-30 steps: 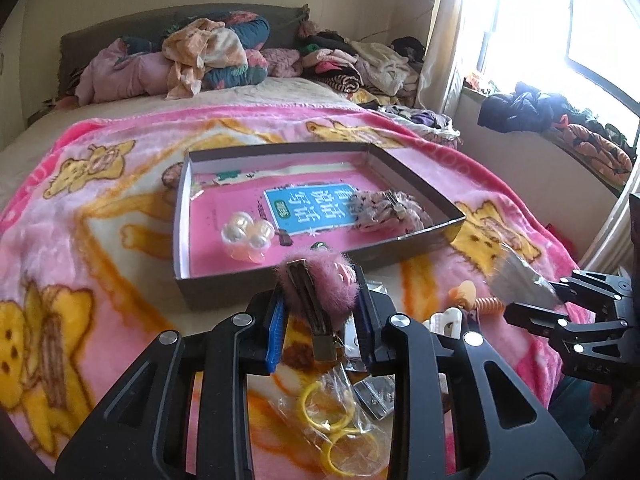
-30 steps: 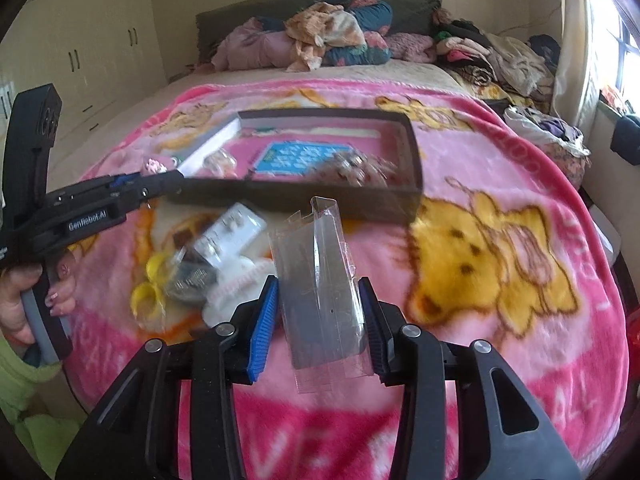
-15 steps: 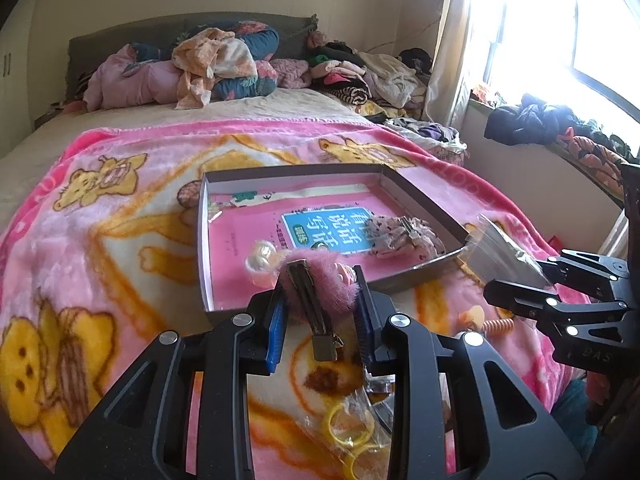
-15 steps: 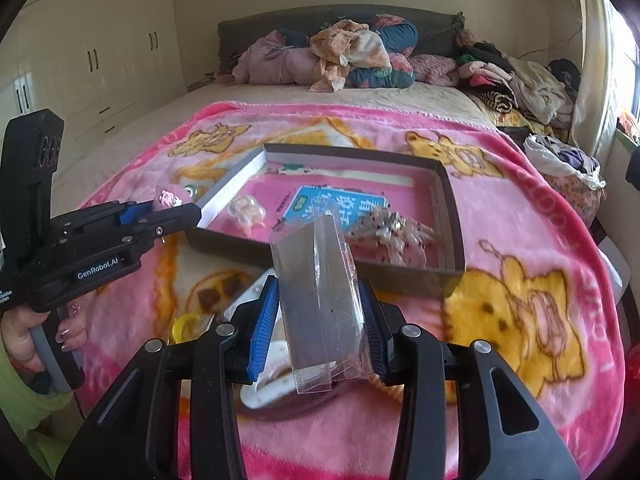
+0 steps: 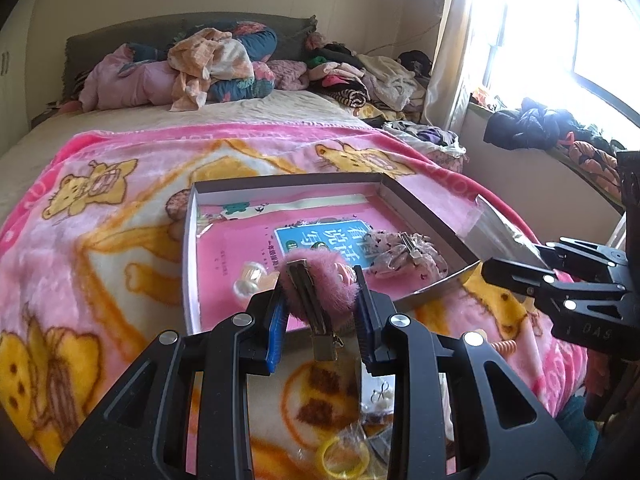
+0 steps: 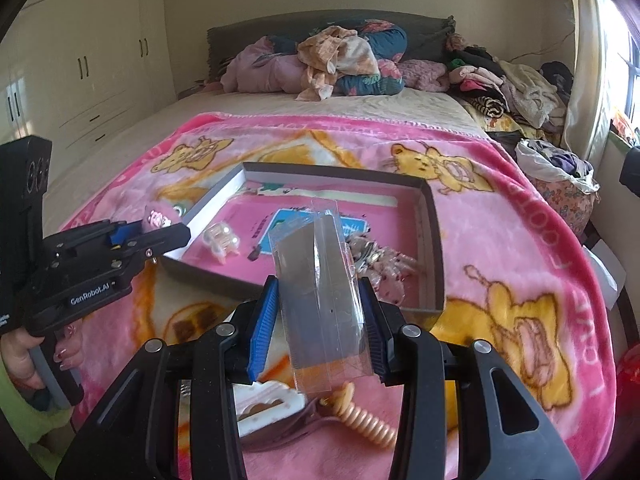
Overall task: Organize jewelry
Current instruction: 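Carry the pom-pom clip over the box with left while right carries the sleeve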
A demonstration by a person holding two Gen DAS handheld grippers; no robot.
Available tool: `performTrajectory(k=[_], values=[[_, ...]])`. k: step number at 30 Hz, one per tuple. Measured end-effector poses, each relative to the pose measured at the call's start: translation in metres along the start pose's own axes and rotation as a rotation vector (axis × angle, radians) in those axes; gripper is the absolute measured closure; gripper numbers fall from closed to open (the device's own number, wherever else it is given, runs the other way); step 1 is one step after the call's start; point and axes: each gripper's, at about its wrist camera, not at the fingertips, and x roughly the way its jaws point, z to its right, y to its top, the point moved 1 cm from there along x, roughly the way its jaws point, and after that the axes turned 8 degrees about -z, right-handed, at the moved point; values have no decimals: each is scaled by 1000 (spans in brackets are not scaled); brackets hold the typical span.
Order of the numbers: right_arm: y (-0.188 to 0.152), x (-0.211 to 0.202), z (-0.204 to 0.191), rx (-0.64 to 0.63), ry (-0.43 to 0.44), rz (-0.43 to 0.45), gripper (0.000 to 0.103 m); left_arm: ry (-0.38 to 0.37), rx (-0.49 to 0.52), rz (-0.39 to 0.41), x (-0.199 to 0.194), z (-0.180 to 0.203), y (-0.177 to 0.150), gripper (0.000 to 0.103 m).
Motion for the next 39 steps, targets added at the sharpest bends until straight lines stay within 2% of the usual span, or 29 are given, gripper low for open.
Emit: performTrajectory(k=[12, 23, 39], values=[[18, 12, 30, 50, -26, 9, 65, -21, 21, -19, 27, 12, 16, 82], [29, 34, 56, 85, -40, -6, 65, -11, 39, -57, 60, 17, 25, 82], [33, 84, 73, 120, -19, -95, 64, -3, 51, -142, 96, 14, 22, 81]])
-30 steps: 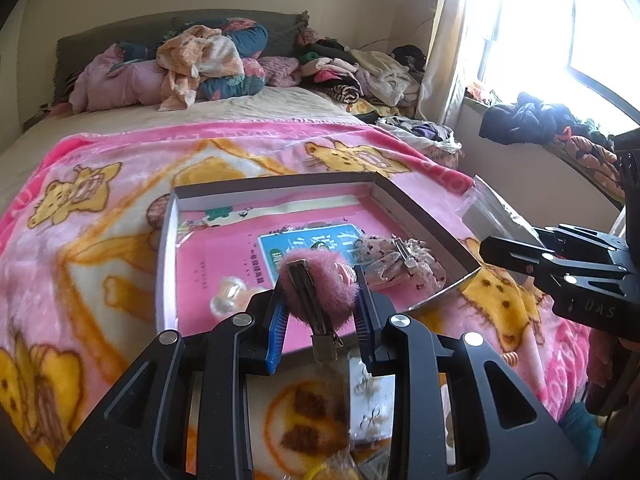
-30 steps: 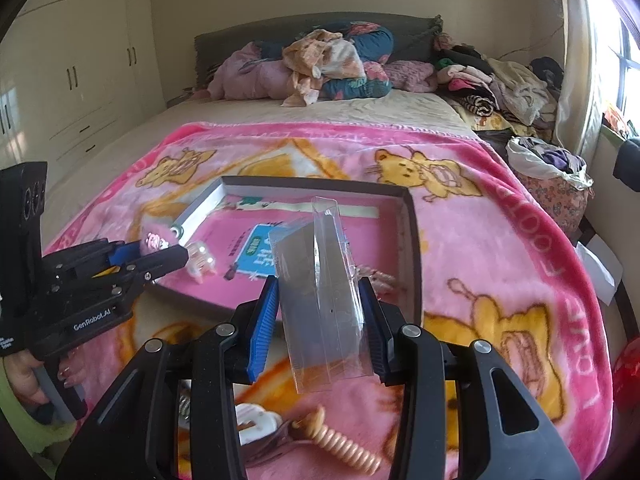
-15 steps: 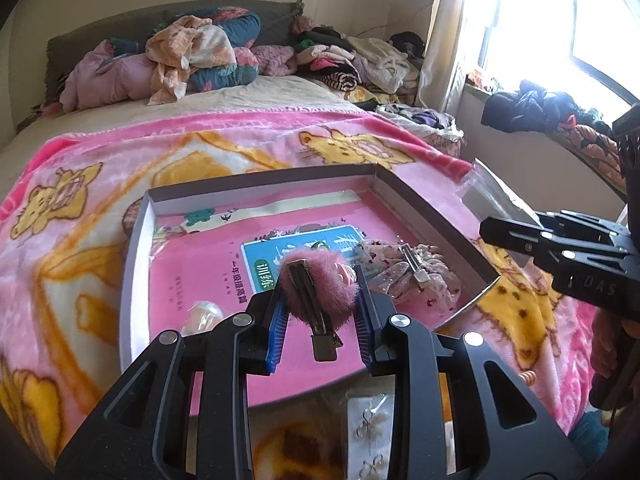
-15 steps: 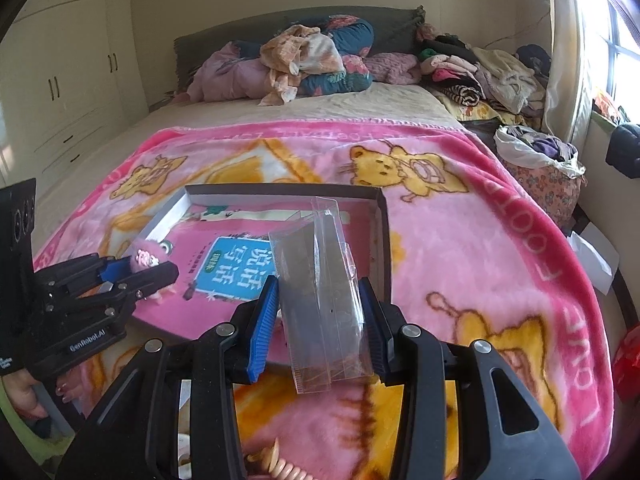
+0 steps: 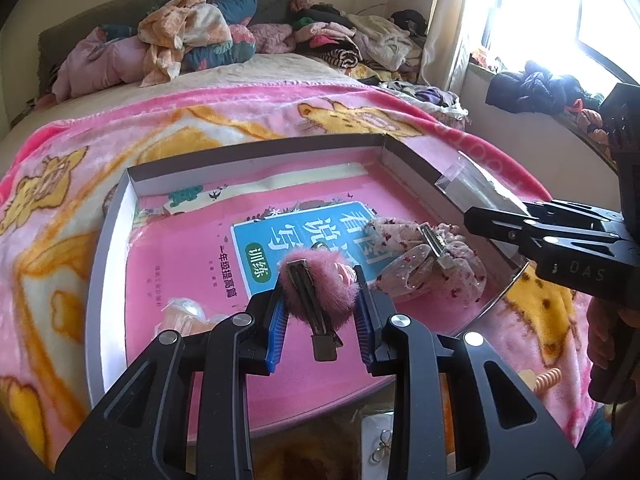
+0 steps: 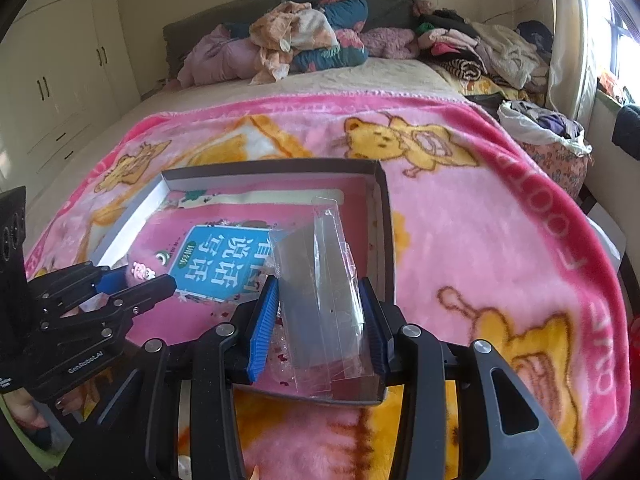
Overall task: Organize jewelry
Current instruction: 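Release the pom-pom clip into the box with left while right releases the sleeve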
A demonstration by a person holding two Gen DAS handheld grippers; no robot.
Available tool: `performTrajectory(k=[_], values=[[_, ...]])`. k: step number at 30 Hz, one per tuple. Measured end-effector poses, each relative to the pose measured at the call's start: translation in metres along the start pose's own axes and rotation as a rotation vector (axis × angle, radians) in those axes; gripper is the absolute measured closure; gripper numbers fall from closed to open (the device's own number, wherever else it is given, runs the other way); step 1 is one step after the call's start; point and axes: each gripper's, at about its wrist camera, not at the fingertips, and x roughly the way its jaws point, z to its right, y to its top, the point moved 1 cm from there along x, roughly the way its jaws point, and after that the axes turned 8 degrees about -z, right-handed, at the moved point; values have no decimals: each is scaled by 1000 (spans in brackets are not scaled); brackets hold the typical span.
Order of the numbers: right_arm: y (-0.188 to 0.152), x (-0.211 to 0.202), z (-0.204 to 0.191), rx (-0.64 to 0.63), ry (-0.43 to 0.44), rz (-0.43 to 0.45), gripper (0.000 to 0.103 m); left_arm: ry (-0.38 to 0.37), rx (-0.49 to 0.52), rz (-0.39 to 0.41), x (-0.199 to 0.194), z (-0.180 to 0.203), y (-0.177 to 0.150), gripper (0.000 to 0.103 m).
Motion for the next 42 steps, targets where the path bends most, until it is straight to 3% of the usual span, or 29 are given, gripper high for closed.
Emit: performTrajectory(k=[10, 15, 25, 27, 29, 33, 35, 38, 42], values=[[-4, 16, 1, 9, 1, -28, 63, -3, -4, -31, 8, -2, 0, 81], [-6, 12, 2, 18, 9, -14, 55, -5, -3, -41, 11, -2, -2, 79], [-14, -18, 4, 35, -6, 59, 36, 4, -4, -35, 9, -1, -2, 57], [-15, -24, 4, 30, -12, 75, 32, 3, -5, -24, 6, -1, -3, 54], [-18, -32, 3, 28, -23, 94, 28, 5, -7, -10, 0, 0, -3, 45], [-22, -46, 2, 30, -30, 122, 22, 4, -20, 15, -11, -1, -5, 40], [-26, -54, 2, 36, -37, 142, 16, 2, -28, 31, -18, -2, -6, 31], [-30, -65, 2, 42, -32, 159, 16, 0, -39, 61, -32, -2, -8, 20], [-36, -78, 2, 58, -27, 181, 15, 8, -49, 100, -49, -4, -11, 16]])
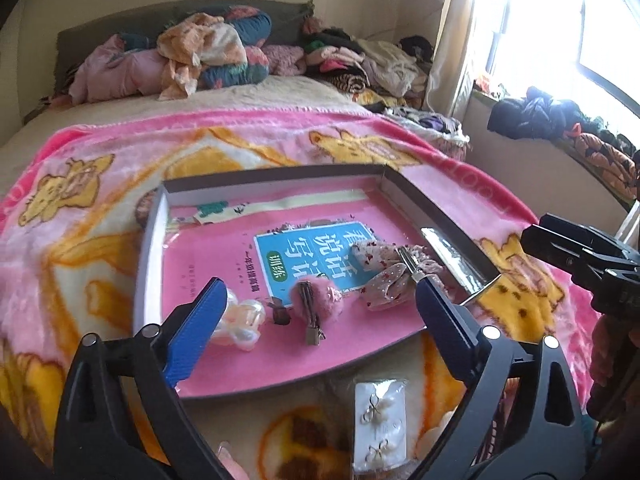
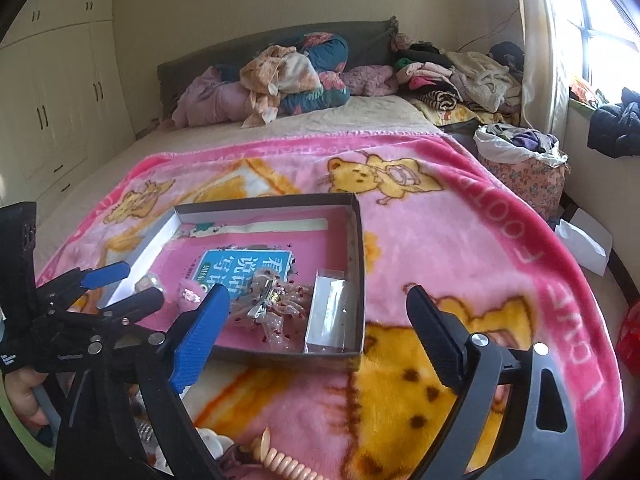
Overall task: Organize jewelry
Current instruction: 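Release the pom-pom clip into the box with left while right releases the sleeve, then grasp the brown claw clip with right while left moves toward the yellow bracelet bag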
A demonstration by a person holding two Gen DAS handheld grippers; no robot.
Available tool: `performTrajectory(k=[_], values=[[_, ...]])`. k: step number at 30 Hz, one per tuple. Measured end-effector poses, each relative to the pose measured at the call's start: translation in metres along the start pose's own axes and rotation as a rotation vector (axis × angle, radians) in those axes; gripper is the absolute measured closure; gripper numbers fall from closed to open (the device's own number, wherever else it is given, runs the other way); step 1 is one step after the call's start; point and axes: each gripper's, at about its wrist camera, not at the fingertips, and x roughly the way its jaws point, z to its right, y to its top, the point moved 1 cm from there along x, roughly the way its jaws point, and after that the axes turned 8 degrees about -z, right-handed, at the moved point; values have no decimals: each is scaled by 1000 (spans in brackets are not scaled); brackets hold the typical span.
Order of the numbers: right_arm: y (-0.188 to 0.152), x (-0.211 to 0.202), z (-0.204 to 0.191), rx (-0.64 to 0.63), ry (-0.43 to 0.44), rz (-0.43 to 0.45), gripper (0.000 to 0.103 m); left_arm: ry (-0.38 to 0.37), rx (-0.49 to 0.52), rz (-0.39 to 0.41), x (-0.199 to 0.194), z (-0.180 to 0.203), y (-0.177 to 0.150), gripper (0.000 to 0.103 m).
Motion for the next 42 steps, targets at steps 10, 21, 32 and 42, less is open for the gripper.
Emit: performTrajectory(k=[10, 21, 32, 42], values=[[-14, -27, -9, 5, 12, 33, 14, 22, 0, 78, -42, -1, -15, 12], [-36, -47, -21, -1, 36, 36, 14, 26, 7, 92, -63, -3, -34, 12], [-51, -58, -36, -28, 39, 44, 14, 20, 3, 109, -77, -5, -50, 12], [-66, -62, -43, -42, 53, 41, 14, 17, 21, 133, -87, -3, -62, 12]])
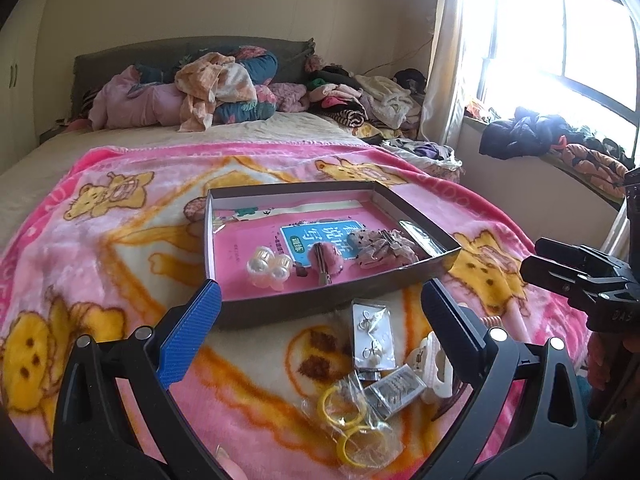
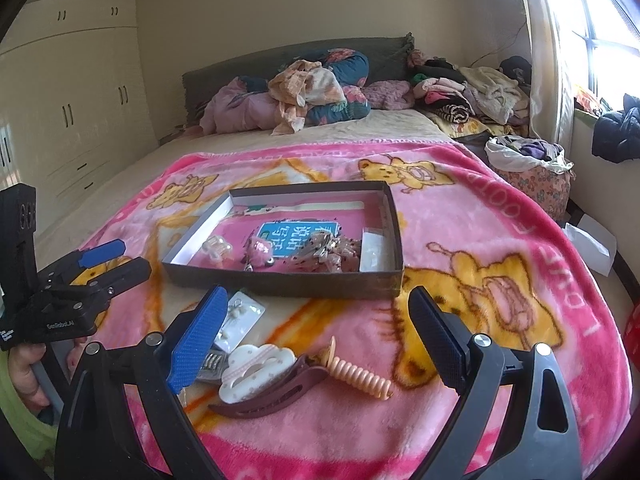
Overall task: Organize jewelry
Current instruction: 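Grasp the brown claw clip with right while left moves toward the yellow bracelet bag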
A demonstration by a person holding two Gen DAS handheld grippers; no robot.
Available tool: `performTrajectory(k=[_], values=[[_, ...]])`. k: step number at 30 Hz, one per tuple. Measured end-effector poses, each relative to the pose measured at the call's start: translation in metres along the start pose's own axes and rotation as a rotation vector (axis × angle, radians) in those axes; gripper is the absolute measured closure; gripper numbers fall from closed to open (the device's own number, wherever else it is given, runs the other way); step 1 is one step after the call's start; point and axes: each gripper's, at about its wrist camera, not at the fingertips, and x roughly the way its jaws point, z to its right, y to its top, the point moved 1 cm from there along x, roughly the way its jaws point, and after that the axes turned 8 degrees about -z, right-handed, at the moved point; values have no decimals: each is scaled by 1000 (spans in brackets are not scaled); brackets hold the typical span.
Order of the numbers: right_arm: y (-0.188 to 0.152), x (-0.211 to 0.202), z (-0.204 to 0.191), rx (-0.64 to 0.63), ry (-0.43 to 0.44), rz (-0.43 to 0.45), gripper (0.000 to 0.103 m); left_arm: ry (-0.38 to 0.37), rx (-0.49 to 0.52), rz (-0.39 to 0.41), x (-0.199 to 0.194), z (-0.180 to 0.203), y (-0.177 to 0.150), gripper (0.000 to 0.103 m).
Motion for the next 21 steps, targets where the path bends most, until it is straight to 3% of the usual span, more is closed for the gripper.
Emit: performTrajectory(k=[12, 21], values=[[-19, 5, -13, -4, 12, -30, 14, -4, 14, -26, -4, 1, -22, 12], [-33, 14, -15, 0, 11, -73, 14, -10, 17, -98, 3, -1, -48, 12]])
